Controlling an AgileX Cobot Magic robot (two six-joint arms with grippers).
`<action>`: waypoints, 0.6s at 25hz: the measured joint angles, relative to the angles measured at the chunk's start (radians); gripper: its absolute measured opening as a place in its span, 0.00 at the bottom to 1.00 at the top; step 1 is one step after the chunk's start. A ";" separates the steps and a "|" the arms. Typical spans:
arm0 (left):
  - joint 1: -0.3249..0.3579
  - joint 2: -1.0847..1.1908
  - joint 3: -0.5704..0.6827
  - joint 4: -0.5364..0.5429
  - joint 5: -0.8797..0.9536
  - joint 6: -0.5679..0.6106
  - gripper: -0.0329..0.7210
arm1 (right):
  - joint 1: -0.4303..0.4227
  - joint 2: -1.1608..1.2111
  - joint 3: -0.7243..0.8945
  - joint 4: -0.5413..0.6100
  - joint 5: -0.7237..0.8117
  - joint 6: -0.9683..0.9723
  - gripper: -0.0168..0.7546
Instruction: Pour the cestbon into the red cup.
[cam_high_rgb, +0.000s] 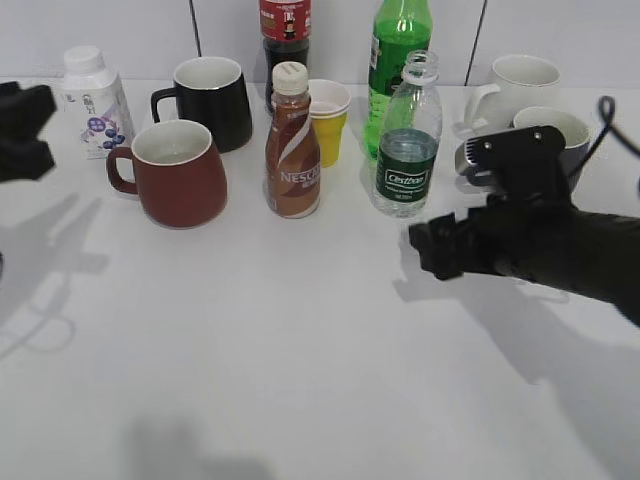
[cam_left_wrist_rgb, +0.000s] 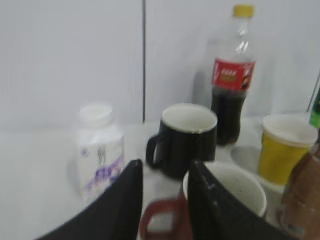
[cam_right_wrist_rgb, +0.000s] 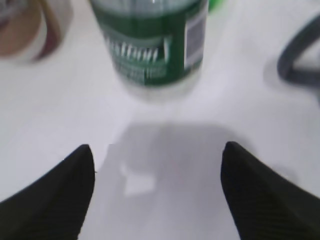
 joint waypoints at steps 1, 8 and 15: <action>-0.003 -0.038 -0.021 -0.023 0.088 -0.001 0.36 | 0.000 -0.027 -0.001 0.000 0.061 0.000 0.79; -0.013 -0.284 -0.241 -0.041 1.024 -0.001 0.36 | 0.000 -0.262 -0.040 -0.008 0.572 0.000 0.79; -0.013 -0.490 -0.313 -0.040 1.718 -0.001 0.36 | 0.000 -0.508 -0.071 0.009 1.076 0.001 0.79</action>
